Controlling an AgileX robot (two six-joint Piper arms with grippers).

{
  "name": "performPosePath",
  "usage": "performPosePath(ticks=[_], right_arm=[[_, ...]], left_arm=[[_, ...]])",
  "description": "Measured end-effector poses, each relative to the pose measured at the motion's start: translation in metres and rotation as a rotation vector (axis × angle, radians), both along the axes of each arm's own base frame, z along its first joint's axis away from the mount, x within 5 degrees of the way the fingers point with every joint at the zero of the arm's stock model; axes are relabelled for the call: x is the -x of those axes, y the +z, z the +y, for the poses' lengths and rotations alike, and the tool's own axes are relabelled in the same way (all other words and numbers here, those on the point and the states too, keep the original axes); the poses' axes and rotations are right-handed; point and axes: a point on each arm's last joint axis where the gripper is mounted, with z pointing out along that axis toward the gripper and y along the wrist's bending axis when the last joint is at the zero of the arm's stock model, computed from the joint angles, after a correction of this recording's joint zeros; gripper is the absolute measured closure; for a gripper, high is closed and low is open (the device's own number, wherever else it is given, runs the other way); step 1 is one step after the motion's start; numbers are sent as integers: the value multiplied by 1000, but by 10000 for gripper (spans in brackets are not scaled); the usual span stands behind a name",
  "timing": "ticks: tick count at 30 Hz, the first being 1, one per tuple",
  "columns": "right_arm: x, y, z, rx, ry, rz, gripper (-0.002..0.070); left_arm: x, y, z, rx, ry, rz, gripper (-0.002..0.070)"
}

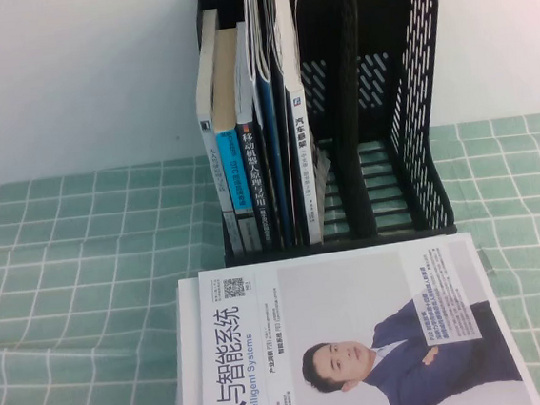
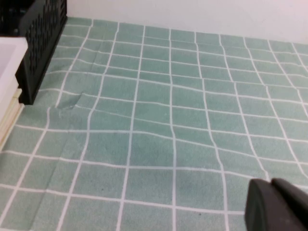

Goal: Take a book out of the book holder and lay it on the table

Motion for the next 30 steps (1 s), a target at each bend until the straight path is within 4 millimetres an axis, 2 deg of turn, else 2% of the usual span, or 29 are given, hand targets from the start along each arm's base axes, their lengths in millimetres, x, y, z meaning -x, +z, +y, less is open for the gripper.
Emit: performPosePath(ticks=[3, 15, 24, 30], right_arm=[[0, 0, 0, 0, 0, 0, 678], [-2, 7, 0, 6, 0, -78, 678], [-5, 36, 0, 26, -2, -398, 678], [-3, 53, -1, -13, -7, -599, 678]], left_arm=[[0, 1, 0, 1, 1, -17, 676], [-4, 23, 1, 14, 12, -263, 676], [-4, 30, 1, -42, 10, -354, 676], [1, 54, 1, 70, 12, -619, 676]])
